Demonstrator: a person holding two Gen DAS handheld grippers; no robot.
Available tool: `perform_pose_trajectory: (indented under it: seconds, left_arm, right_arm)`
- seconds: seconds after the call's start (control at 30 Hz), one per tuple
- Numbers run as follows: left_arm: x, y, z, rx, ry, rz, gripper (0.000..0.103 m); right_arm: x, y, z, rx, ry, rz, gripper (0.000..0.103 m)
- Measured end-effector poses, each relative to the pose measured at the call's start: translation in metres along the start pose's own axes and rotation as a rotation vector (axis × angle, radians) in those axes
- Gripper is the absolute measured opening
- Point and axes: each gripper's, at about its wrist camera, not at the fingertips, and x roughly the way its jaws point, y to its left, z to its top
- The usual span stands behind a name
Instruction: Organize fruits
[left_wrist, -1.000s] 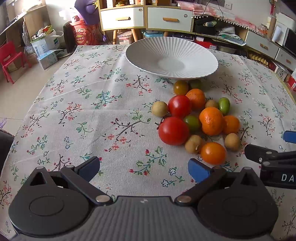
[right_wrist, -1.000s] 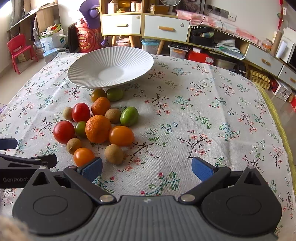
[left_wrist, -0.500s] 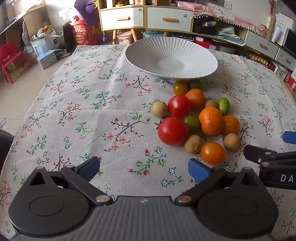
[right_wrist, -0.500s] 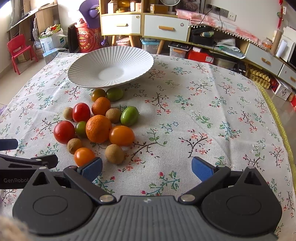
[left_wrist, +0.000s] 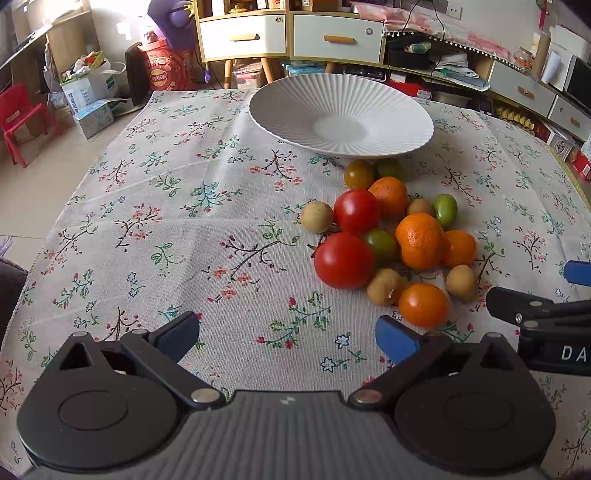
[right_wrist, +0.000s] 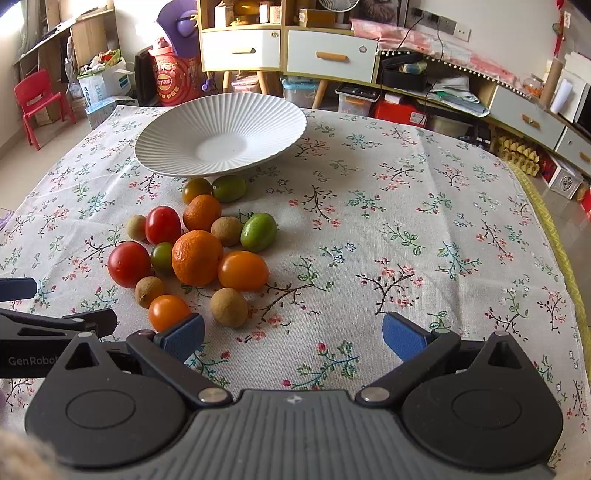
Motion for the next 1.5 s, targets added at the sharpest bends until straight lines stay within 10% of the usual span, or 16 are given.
perform_pose_trajectory:
  seconds: [1.5]
  left_arm:
    - [0.0021, 0.0009, 0.0027, 0.015, -0.008, -0.032, 0.098]
  right_arm:
    - [0.0019, -0.0041, 0.0014, 0.004, 0.003, 0.018, 0.103]
